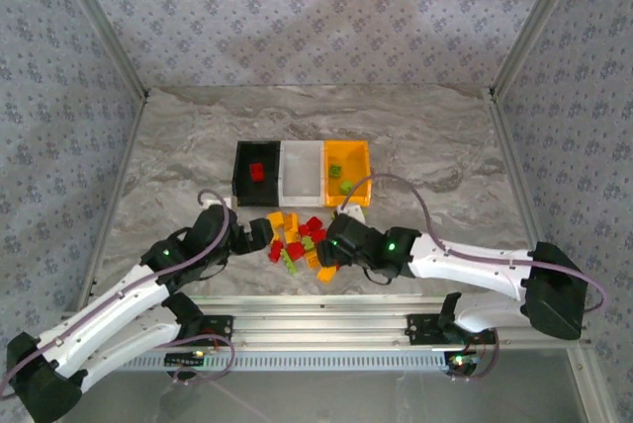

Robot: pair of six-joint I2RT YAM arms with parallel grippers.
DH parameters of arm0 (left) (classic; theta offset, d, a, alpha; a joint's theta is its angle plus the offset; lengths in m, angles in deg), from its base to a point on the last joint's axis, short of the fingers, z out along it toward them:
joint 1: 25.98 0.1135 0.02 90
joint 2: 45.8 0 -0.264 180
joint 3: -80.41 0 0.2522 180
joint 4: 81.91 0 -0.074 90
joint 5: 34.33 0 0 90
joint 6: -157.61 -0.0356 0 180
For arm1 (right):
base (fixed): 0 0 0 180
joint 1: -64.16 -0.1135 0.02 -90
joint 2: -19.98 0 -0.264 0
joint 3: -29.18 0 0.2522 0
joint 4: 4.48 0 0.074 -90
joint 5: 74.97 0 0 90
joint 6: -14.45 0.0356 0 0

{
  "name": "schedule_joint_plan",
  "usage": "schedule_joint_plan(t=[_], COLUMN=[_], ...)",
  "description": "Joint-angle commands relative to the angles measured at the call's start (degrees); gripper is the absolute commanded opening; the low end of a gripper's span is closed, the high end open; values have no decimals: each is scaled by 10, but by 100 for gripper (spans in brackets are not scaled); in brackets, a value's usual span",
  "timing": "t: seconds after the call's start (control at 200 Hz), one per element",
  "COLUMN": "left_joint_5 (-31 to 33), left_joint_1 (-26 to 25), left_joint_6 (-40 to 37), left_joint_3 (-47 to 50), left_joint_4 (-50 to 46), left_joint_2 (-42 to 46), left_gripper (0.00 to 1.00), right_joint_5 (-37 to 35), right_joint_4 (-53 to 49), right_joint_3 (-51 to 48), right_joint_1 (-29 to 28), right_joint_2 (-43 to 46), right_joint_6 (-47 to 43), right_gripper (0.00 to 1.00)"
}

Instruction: Sort the legos into containers by color

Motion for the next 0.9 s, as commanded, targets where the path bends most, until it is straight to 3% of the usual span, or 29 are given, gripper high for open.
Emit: schedule_joint_plan(t=[0.0, 0.185, 0.7, 0.894], left_joint_5=[2, 1, -7, -14], left_joint_1=[5, 8, 23, 31], left_joint_6=[2, 9, 15, 16], left_joint_3=[15, 26, 42, 46], left_joint_4=[-12, -13, -11, -7], left_joint_2=[10, 16, 29, 29], left_gripper=[99, 100, 100, 100], right_joint_5=[-6, 16, 77, 53], right_joint_4=[-10, 13, 52, 41], right_joint_3=[0, 6, 18, 35], right_joint_1=[-38, -62, -57, -54], right_joint_2=[-20, -84, -159, -189], right_joint_6=[26, 34, 14, 7], right_gripper=[88, 79, 78, 77])
